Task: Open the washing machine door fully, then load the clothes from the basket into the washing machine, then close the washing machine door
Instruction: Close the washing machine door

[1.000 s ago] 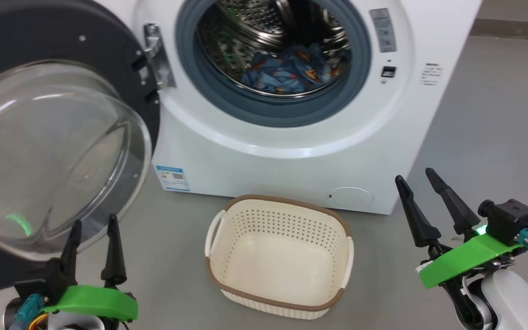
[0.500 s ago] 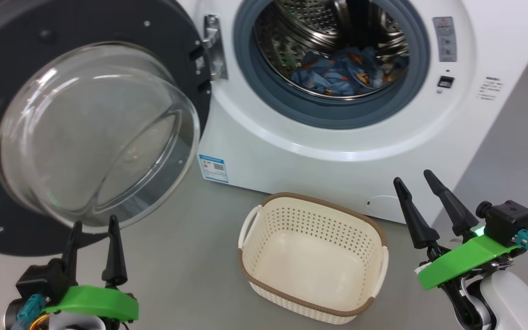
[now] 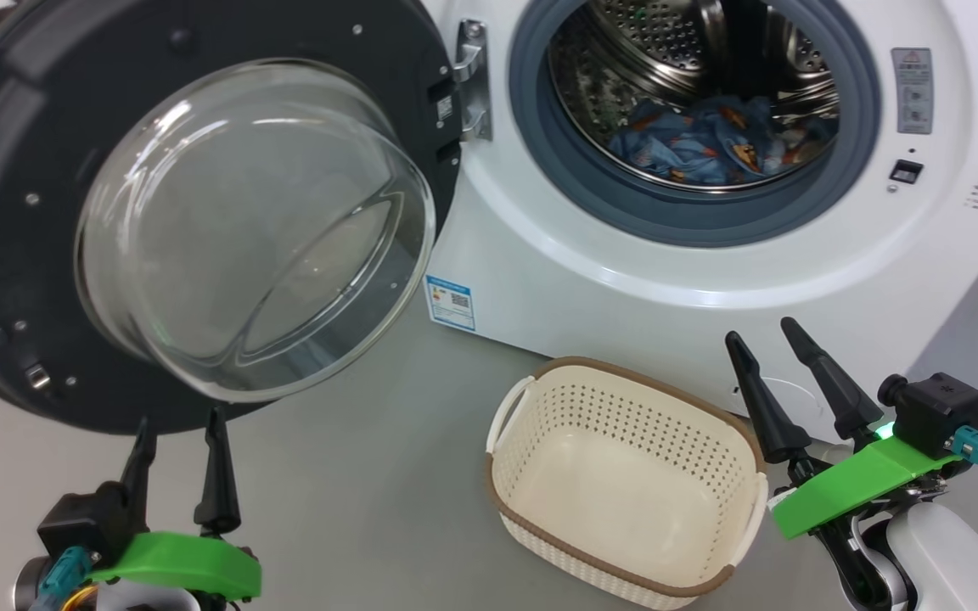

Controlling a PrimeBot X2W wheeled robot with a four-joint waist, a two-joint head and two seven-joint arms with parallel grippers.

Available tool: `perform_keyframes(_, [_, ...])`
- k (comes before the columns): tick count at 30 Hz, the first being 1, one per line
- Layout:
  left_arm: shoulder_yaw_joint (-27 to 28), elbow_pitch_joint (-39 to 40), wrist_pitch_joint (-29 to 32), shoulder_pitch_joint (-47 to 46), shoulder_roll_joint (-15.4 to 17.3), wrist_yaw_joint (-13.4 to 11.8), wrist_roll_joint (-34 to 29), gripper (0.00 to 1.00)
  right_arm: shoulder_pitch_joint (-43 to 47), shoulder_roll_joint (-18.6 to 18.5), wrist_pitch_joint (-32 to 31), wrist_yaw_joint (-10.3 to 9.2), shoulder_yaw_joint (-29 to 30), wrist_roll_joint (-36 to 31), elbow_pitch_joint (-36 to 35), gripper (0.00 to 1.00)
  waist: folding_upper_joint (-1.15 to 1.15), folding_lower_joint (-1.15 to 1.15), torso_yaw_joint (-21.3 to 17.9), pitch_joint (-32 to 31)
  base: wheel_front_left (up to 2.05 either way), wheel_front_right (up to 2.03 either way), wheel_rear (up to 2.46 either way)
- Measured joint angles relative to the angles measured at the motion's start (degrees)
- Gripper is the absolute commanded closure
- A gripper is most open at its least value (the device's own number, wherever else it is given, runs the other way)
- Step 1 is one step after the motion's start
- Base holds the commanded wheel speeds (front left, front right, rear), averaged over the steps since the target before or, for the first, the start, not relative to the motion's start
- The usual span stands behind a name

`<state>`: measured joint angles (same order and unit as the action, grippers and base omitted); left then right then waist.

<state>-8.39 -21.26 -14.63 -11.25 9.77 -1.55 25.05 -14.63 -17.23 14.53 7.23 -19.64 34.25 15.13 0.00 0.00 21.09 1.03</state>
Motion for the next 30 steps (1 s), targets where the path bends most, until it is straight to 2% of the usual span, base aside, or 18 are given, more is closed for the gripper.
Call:
perform_keyframes(12, [-0.1,0.01,0.0,0.01,0.02,-0.54,0.01,0.0,-0.01,0.0,0.0,0.0,-0.41,0.01,0.08,0.0,0.0,0.0,3.05,0.18,0.0,0.0,0.0])
perform_keyframes(30, [-0.45,0.0,0.0,0.03,0.08,-1.11,0.01,0.0,-0.01,-0.02,0.0,0.0,-1.37,0.11,0.36,0.0,0.0,0.0,3.19,-0.26,0.0,0.0,0.0])
